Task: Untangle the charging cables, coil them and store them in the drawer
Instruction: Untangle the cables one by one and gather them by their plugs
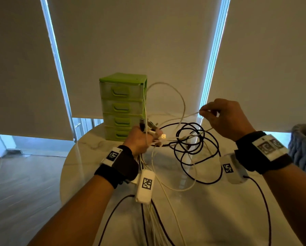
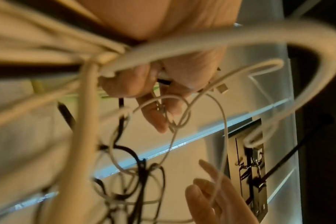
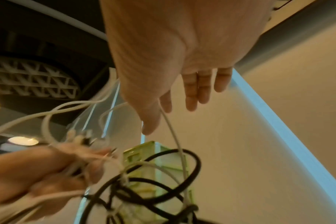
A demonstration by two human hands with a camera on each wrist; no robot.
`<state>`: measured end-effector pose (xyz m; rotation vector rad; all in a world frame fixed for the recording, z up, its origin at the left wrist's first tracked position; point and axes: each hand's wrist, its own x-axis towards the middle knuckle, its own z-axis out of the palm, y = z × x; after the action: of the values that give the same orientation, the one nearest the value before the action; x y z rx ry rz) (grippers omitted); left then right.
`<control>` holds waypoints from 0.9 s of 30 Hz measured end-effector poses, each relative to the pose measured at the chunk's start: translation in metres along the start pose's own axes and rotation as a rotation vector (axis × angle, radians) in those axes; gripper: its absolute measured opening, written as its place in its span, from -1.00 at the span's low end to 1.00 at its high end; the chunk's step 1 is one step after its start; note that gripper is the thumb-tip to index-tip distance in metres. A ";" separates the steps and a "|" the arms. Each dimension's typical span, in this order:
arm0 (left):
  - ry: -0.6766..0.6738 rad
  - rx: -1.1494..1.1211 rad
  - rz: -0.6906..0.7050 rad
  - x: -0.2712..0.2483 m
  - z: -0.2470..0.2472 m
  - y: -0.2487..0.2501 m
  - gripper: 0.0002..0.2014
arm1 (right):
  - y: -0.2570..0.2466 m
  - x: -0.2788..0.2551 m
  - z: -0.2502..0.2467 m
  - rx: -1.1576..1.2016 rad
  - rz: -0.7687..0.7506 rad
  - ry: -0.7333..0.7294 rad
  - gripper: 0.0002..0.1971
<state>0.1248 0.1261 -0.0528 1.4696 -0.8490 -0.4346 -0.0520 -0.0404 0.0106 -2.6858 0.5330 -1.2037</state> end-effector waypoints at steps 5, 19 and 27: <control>0.070 -0.305 -0.133 -0.001 0.003 0.011 -0.85 | -0.023 -0.030 0.023 -0.132 -0.066 -0.123 -0.39; -0.175 -0.490 -0.343 0.012 -0.025 0.018 -0.78 | -0.024 0.003 0.024 0.223 0.162 -0.401 -0.68; -0.219 -0.772 -0.338 0.019 -0.036 0.012 -0.79 | 0.031 0.010 -0.004 0.419 0.364 0.111 -0.83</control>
<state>0.1609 0.1380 -0.0327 0.8426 -0.4996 -1.0594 -0.0567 -0.0732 0.0118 -2.0779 0.6636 -1.2034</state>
